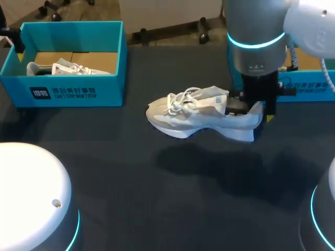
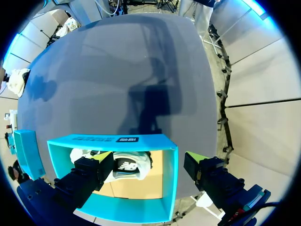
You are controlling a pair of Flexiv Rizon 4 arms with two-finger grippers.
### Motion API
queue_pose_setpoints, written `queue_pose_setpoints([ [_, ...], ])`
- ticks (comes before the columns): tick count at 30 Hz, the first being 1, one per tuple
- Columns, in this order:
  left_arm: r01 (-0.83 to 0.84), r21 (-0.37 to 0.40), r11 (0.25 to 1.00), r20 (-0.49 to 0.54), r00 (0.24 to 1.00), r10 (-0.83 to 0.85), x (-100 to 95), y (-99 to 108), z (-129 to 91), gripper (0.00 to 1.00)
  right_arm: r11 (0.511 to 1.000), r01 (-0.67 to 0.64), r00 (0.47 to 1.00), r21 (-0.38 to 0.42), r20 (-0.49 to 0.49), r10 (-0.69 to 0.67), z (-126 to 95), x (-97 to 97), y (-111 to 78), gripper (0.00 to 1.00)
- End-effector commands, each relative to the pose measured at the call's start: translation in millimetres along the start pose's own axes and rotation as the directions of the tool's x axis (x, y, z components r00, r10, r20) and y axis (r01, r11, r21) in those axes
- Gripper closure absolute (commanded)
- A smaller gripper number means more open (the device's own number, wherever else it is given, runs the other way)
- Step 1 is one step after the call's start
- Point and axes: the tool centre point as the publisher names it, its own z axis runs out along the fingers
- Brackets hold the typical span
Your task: Take the shoe out of the shoebox, open the shoe tongue, remove and reinsert the insole, then place the shoe into the shoebox
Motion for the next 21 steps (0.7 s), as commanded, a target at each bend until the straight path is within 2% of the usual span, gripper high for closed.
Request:
queue_pose_setpoints([
  [1,-0.001,0.0,1.0,-0.002,1.0,0.001,0.1,-0.1,-0.3,0.0,1.0,0.018,0.999,-0.009,0.048,-0.017,23.1,34.0,-31.7,1.0],
  [6,-0.001,0.0,1.0,-0.002,1.0,0.001,0.1,-0.1,-0.3,0.0,0.999,0.035,0.999,0.025,0.012,-0.035,47.6,51.7,-56.2,1.0],
  [9,-0.001,0.0,1.0,-0.002,1.0,0.001,0.1,-0.1,-0.3,0.0,0.997,0.079,0.997,0.013,-0.007,-0.079,58.2,62.4,-66.7,1.0],
  [14,-0.001,0.0,1.0,-0.002,1.0,0.001,0.1,-0.1,-0.3,0.0,0.991,0.123,0.992,0.044,-0.008,-0.122,77.8,76.0,-72.1,1.0],
  [21,-0.001,0.0,1.0,-0.002,1.0,0.001,0.1,-0.1,-0.3,0.0,0.988,0.145,0.989,0.045,-0.007,-0.145,91.8,89.7,-77.5,1.0],
])
